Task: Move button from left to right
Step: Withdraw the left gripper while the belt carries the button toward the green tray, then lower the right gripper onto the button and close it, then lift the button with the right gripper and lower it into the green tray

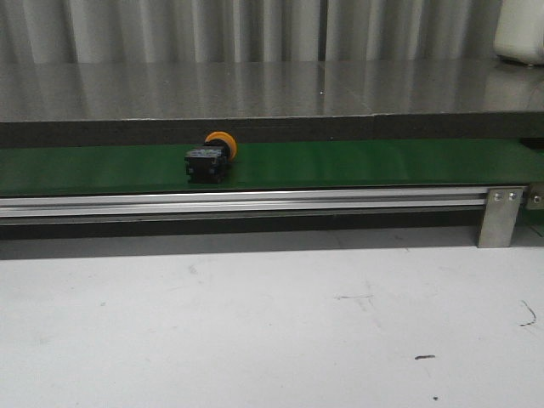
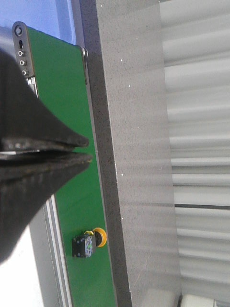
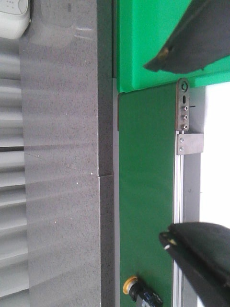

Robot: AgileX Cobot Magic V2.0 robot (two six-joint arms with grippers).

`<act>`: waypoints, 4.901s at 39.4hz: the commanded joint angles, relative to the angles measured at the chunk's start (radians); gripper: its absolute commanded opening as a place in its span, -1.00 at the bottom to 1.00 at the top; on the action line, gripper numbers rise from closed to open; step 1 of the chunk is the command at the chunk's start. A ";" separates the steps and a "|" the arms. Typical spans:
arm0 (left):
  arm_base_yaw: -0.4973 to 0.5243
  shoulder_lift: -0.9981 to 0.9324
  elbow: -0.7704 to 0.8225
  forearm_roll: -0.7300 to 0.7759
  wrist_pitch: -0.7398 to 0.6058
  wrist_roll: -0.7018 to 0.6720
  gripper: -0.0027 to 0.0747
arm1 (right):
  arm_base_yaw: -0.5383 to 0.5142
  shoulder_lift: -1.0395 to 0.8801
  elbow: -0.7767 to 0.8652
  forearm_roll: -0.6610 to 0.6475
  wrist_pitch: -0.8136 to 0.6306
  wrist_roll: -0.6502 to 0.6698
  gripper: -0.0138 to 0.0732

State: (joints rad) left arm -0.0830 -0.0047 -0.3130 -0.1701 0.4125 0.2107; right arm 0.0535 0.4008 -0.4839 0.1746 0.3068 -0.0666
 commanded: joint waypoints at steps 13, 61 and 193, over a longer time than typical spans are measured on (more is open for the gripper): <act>-0.008 -0.017 -0.025 -0.014 -0.069 0.001 -0.99 | -0.002 0.013 -0.035 0.005 -0.086 -0.004 0.80; -0.008 -0.017 -0.025 -0.014 -0.069 0.001 -0.99 | -0.002 0.170 -0.087 0.005 -0.086 -0.004 0.80; -0.008 -0.017 -0.025 -0.014 -0.069 0.001 -0.99 | -0.455 1.453 -0.880 -0.087 0.173 -0.005 0.55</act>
State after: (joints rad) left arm -0.0830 -0.0047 -0.3130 -0.1715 0.4142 0.2114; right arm -0.3954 1.9156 -1.3273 0.0940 0.5309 -0.0666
